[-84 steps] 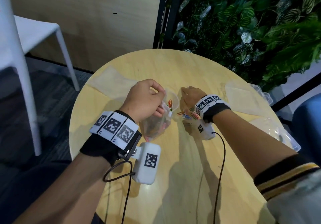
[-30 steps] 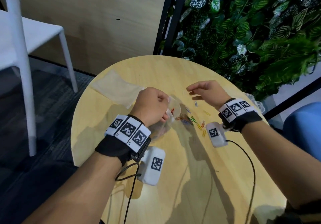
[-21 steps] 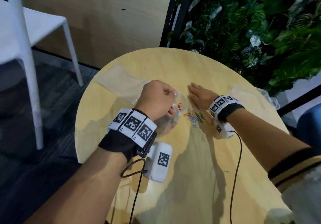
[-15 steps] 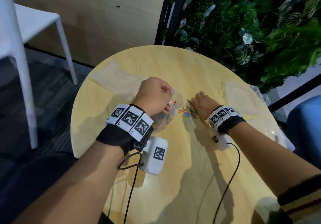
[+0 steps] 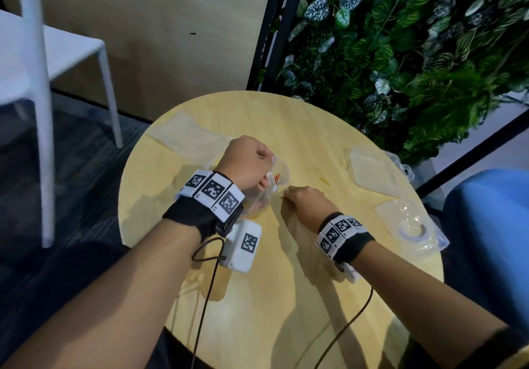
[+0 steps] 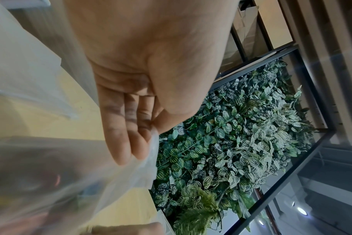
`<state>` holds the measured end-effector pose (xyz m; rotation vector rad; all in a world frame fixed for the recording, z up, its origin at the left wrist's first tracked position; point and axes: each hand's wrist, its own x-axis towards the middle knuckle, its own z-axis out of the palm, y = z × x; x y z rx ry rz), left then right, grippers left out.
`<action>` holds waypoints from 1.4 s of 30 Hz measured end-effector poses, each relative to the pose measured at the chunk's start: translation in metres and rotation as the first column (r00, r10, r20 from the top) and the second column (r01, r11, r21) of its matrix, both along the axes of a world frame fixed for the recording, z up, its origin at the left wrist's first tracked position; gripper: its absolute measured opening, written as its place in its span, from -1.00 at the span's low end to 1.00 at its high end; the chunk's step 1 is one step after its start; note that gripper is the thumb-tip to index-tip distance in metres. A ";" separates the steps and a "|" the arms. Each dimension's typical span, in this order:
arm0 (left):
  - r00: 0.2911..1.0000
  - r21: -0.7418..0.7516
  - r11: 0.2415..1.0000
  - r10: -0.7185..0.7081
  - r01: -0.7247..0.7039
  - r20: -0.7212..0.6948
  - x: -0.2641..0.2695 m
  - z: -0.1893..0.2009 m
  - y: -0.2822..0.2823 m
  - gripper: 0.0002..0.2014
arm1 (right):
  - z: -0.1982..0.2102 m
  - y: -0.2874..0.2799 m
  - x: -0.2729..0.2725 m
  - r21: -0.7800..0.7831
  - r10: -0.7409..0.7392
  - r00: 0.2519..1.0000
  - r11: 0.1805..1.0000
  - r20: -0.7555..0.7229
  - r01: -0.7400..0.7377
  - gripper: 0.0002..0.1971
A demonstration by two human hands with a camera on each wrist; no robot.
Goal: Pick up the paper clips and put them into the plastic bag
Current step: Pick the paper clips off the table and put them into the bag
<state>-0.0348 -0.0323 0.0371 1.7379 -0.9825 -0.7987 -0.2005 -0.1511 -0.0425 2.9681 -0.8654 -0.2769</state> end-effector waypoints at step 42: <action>0.999 -0.019 0.999 -0.028 0.028 0.029 -0.011 0.001 -0.003 -0.85 | 0.089 0.027 0.031 0.481 -0.410 0.852 0.848 0.326 0.224 -0.69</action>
